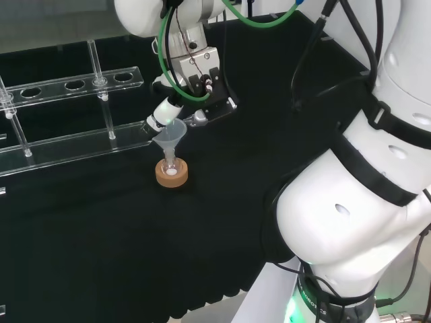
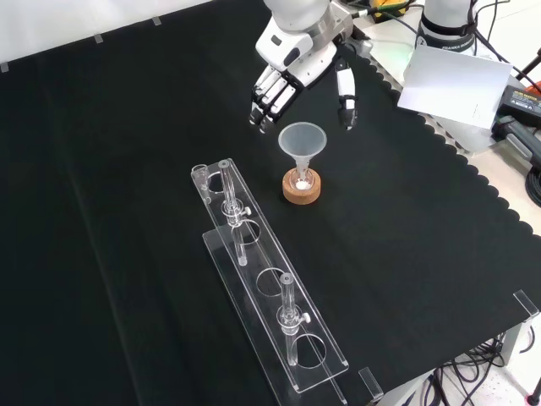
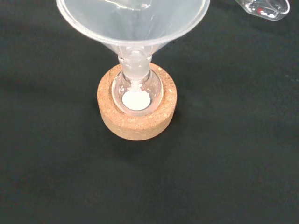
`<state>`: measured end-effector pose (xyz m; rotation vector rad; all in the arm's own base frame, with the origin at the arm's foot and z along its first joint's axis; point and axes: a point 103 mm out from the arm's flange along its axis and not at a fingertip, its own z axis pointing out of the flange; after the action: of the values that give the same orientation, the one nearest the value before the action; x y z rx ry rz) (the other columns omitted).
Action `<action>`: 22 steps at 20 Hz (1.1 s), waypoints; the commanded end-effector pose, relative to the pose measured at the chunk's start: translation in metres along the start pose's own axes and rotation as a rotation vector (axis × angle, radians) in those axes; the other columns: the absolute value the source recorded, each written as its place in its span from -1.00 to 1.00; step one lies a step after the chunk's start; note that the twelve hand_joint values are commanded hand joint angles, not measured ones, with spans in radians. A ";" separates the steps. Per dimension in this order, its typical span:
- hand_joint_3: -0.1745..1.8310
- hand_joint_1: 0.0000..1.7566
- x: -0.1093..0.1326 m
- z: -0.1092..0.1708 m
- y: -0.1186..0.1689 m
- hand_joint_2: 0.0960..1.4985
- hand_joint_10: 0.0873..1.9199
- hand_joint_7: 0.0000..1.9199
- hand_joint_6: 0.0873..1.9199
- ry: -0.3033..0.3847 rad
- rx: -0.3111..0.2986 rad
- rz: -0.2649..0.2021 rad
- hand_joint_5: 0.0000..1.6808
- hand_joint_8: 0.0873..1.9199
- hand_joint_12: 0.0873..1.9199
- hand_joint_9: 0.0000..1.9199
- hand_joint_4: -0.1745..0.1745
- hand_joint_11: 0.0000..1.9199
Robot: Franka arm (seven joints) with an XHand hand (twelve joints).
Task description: Remove the funnel from the round-bottom flask.
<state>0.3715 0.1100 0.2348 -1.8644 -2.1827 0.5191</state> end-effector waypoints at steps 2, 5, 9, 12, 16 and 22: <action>-0.76 -0.52 0.001 0.011 0.010 -0.17 -0.15 -1.00 -1.00 -0.011 0.014 -0.010 -0.96 -0.98 0.58 -1.00 0.09 -0.77; -0.75 -0.48 0.002 0.014 0.016 -0.15 -0.14 -1.00 -1.00 -0.019 0.022 -0.018 -0.97 -0.99 0.58 -1.00 0.09 -0.76; -0.75 -0.41 0.003 0.018 0.025 -0.14 -0.13 -0.99 -1.00 -0.019 0.052 -0.029 -0.96 -0.98 0.57 -0.99 0.09 -0.75; -0.75 -0.39 0.002 0.022 0.029 -0.13 -0.12 -0.98 -1.00 -0.007 0.072 -0.042 -0.96 -0.97 0.57 -0.99 0.09 -0.74; -0.75 -0.34 0.002 0.025 0.033 -0.13 -0.10 -1.00 -1.00 -0.025 0.092 -0.047 -0.95 -0.94 0.57 -1.00 0.11 -0.73; -0.75 -0.20 0.001 0.028 0.036 -0.12 -0.09 -1.00 -1.00 -0.045 0.099 -0.051 -0.89 -0.94 0.56 -1.00 0.13 -0.73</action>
<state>0.3927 0.1125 0.1966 -1.7639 -2.1799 0.6346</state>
